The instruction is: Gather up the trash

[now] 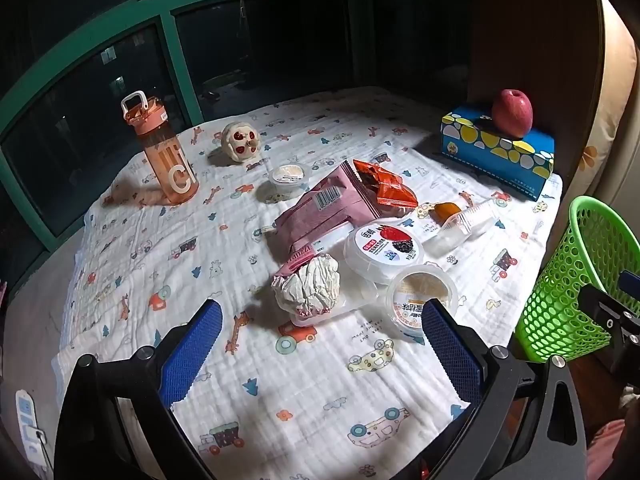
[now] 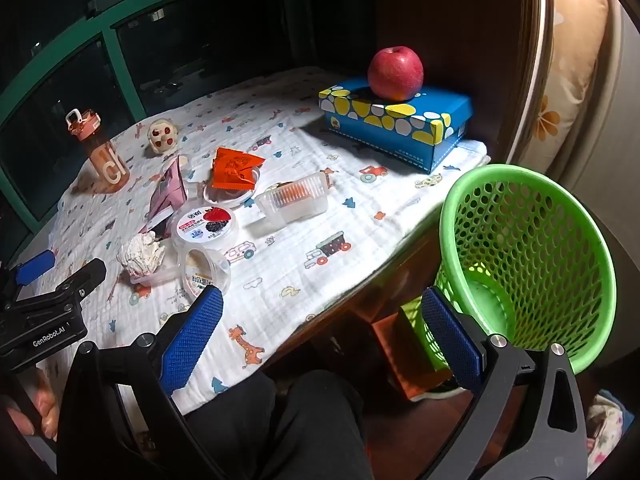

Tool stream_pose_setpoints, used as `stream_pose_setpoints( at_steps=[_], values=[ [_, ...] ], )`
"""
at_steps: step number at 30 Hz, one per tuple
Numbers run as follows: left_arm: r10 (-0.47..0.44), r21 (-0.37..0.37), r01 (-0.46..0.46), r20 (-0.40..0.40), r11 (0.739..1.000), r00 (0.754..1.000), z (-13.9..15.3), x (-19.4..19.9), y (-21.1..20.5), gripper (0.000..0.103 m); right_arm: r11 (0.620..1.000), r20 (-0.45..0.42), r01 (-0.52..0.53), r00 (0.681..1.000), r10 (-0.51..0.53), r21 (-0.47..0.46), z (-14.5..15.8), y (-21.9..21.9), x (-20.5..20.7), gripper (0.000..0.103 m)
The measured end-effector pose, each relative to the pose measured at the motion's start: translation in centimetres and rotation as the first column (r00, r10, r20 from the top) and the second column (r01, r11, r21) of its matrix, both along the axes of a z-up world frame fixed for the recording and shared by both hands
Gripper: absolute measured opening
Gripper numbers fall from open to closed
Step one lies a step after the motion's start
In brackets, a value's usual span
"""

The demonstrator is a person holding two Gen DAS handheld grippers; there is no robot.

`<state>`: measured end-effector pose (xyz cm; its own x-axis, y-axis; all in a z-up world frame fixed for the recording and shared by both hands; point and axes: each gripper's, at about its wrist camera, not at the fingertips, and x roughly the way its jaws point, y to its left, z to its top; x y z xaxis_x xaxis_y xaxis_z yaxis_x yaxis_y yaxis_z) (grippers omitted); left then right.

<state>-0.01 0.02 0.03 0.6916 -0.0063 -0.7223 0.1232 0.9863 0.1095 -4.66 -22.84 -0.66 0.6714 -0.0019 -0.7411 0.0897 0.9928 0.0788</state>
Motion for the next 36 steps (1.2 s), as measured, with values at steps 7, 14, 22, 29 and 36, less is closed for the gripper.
stream_pose_setpoints(
  at_steps=[7,14,22,29,36],
  values=[
    [-0.007,-0.009,0.007,-0.008,1.0,1.0,-0.1,0.1,0.1,0.097,1.0,-0.002,0.001,1.0,-0.001,-0.004,0.1,-0.2,-0.1,0.098],
    [-0.015,-0.017,0.016,0.002,1.0,1.0,0.3,0.1,0.4,0.097,1.0,0.006,0.007,1.0,-0.007,0.0,0.6,-0.5,-0.3,0.098],
    [-0.025,-0.011,0.026,0.027,1.0,0.999,1.1,-0.2,-0.4,0.097,1.0,0.027,0.01,1.0,-0.01,0.001,0.7,-0.4,-0.6,0.098],
    [-0.04,-0.03,0.041,0.039,0.999,0.998,1.5,-0.3,-0.6,0.097,1.0,0.046,0.016,0.999,-0.016,0.011,1.1,-0.7,-0.9,0.098],
    [-0.04,-0.041,0.044,0.074,0.998,0.996,2.4,-0.4,-0.7,0.097,1.0,0.067,0.018,0.998,-0.019,0.008,1.6,-0.7,-1.1,0.098]
  ],
)
